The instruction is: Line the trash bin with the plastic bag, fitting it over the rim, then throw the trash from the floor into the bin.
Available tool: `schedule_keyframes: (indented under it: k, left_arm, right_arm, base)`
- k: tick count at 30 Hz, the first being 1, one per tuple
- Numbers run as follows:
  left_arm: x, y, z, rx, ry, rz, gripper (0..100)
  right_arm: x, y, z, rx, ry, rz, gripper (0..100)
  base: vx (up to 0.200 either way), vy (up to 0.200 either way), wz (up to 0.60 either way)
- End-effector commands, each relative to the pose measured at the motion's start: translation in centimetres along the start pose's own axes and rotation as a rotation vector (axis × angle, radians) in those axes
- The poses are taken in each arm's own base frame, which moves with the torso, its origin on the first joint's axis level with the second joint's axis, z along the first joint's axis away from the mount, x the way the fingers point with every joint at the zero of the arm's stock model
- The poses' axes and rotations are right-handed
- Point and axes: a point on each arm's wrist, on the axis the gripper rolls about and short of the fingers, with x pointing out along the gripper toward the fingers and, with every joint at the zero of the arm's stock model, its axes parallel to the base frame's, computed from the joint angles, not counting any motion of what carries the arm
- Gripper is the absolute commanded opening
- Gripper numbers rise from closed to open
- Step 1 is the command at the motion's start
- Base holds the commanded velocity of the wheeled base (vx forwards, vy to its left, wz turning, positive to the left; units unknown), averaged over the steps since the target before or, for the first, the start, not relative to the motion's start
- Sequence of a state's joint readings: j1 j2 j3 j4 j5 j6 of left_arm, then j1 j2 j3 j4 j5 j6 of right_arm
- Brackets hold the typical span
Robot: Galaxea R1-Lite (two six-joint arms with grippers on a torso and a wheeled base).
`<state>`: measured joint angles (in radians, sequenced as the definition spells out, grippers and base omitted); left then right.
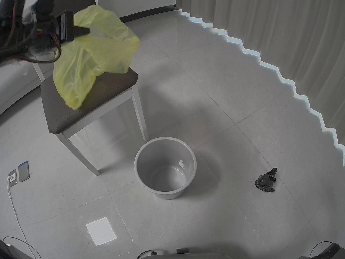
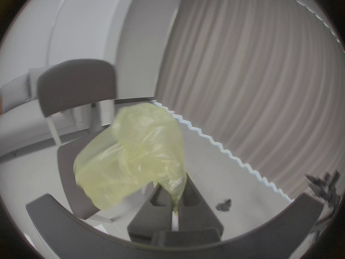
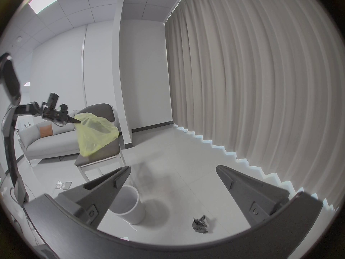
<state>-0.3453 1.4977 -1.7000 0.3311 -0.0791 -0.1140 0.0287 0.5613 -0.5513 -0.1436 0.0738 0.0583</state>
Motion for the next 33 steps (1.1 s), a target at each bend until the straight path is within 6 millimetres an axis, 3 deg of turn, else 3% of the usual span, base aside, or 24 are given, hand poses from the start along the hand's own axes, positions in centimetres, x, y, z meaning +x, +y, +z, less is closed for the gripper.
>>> schedule_keyframes:
  k: [1, 10, 27, 33]
  left_arm:
    - [-11.3, -5.1, 3.4, 0.257, -0.035, -0.282, 0]
    - [-10.3, -6.6, 1.7, 0.375, 0.097, -0.398, 0]
    - [-6.1, -10.5, 0.2, 0.393, 0.15, -0.617, 0]
    - [-5.4, -11.9, 0.4, 0.393, 0.098, -0.677, 0]
  right_arm:
    - [11.6, 0.7, 4.4, 0.027, 0.119, 0.092, 100]
    - [17.2, 1.7, 4.8, 0.03, 0.17, 0.151, 100]
    - [20.0, 1.7, 3.5, 0.045, 0.239, 0.209, 100]
    - [21.9, 3.0, 2.3, 0.072, 0.285, 0.267, 100]
  base:
    - [0.0, 0.0, 0.0]
    - [0.0, 0.0, 0.0]
    - [0.0, 0.0, 0.0]
    - [0.0, 0.0, 0.0]
